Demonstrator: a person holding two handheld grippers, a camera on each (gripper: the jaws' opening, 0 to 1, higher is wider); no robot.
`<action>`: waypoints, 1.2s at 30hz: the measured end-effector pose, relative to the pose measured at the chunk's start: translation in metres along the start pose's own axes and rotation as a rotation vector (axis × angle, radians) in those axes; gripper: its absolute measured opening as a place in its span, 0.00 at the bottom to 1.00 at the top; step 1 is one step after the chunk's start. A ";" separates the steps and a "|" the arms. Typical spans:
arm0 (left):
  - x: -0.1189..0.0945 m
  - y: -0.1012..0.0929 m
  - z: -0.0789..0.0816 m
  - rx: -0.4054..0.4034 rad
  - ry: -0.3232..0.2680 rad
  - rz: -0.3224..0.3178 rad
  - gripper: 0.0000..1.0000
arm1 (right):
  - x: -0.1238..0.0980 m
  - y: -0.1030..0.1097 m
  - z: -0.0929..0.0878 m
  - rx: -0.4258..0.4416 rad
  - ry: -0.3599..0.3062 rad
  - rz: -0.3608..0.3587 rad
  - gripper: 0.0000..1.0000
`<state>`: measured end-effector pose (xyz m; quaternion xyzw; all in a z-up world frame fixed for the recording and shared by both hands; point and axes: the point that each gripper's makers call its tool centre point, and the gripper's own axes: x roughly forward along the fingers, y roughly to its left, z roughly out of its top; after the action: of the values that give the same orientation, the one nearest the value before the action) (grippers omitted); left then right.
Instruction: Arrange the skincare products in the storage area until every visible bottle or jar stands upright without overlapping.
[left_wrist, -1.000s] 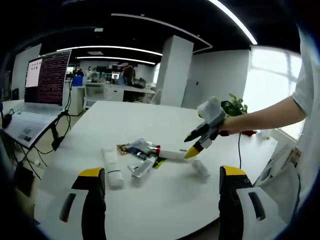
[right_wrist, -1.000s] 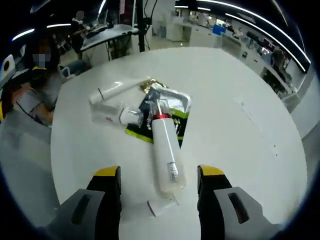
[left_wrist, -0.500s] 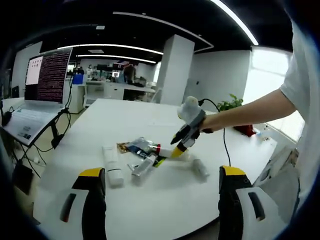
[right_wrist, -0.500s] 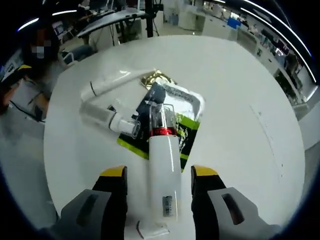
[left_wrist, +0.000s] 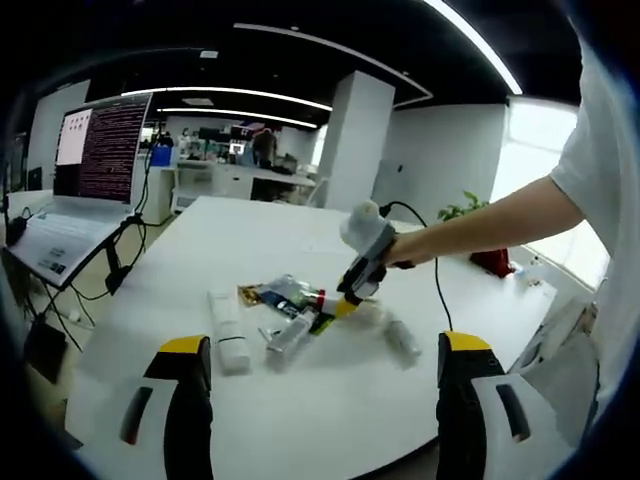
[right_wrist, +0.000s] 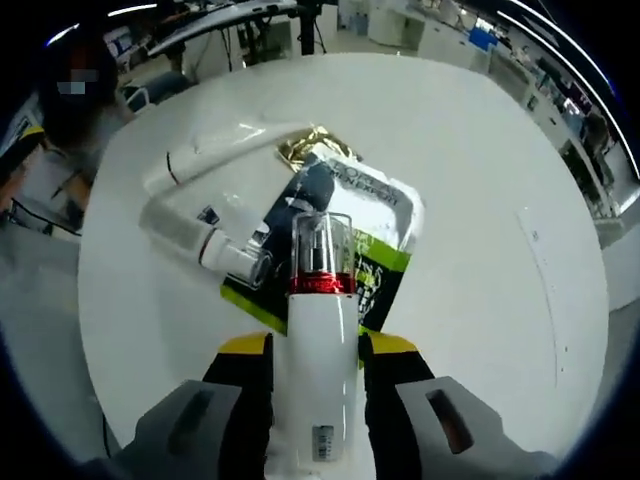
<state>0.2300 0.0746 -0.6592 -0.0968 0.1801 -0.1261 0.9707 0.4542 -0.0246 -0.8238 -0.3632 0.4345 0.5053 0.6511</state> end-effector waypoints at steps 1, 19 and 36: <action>0.000 0.000 0.000 -0.001 0.000 0.001 0.86 | 0.000 0.000 0.001 0.001 0.002 -0.001 0.34; 0.000 0.002 0.000 -0.012 0.002 0.004 0.86 | 0.005 -0.001 -0.002 -0.021 0.061 -0.036 0.28; -0.002 -0.001 0.003 -0.013 -0.015 -0.018 0.84 | -0.042 0.002 0.010 0.092 -0.239 -0.146 0.26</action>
<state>0.2296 0.0744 -0.6553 -0.1059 0.1727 -0.1328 0.9702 0.4499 -0.0294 -0.7808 -0.3007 0.3491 0.4757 0.7493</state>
